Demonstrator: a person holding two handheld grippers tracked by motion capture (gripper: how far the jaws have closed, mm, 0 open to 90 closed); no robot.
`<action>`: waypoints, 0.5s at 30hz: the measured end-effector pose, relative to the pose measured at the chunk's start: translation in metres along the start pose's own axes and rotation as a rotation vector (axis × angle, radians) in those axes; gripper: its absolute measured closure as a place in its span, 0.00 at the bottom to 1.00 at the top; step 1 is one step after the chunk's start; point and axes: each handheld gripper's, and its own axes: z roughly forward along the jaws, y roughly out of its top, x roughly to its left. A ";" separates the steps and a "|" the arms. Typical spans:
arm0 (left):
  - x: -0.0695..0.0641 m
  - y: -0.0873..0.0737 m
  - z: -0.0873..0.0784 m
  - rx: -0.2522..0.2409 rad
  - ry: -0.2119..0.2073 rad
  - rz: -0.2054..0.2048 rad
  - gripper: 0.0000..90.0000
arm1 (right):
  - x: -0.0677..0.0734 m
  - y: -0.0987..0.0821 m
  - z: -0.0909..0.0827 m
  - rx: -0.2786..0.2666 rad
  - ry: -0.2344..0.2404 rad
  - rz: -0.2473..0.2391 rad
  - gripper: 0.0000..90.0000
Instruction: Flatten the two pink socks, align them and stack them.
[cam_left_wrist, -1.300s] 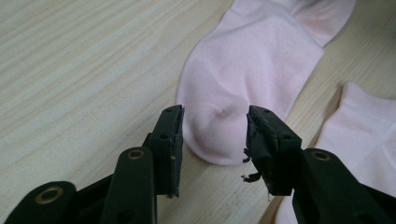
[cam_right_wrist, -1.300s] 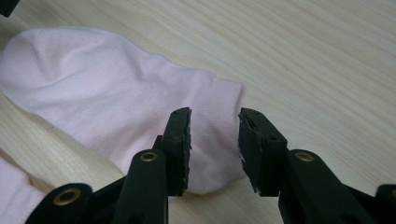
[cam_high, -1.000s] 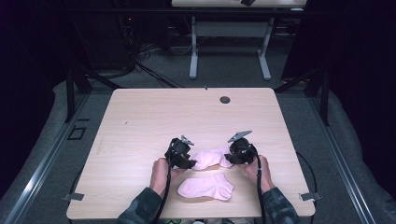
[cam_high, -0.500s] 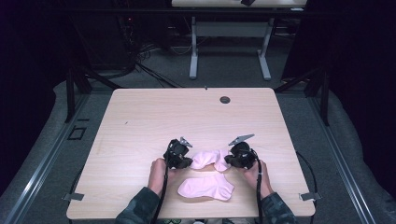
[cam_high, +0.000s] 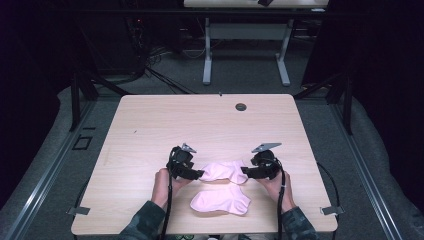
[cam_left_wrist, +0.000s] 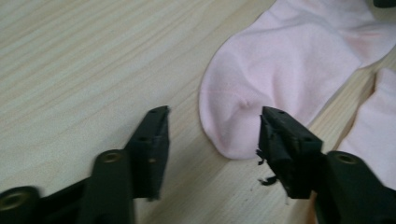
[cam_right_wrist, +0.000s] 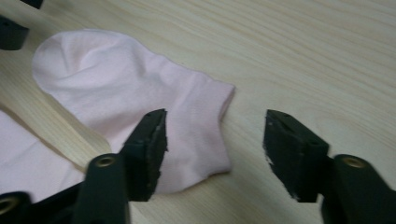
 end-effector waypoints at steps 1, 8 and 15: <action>-0.001 0.000 0.001 -0.001 -0.001 -0.007 0.36 | -0.002 0.000 -0.001 0.012 -0.008 0.004 0.37; -0.004 -0.001 0.011 0.022 -0.017 -0.012 0.32 | 0.004 0.000 0.008 0.062 -0.020 -0.040 0.35; -0.010 0.000 0.017 0.046 -0.004 0.018 0.53 | 0.004 0.002 0.017 0.109 -0.010 -0.063 0.55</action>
